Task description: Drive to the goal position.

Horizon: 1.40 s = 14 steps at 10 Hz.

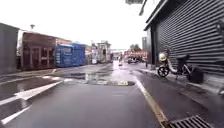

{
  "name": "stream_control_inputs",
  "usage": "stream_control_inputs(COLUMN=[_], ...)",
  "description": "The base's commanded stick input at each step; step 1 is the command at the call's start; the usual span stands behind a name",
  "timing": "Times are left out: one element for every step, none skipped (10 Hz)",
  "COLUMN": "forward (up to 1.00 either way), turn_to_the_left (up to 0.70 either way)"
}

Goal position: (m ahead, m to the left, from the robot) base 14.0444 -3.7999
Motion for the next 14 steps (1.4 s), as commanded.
stream_control_inputs(forward=[0.69,0.69,0.69,0.69,0.69,0.69,0.69,0.69,0.69,0.69,0.69,0.69,0.69,0.69], turn_to_the_left=[0.01,0.01,-0.02,-0.13,-0.14,-0.07,0.01,0.01,0.01,0.01,0.01,0.01,0.01,0.01])
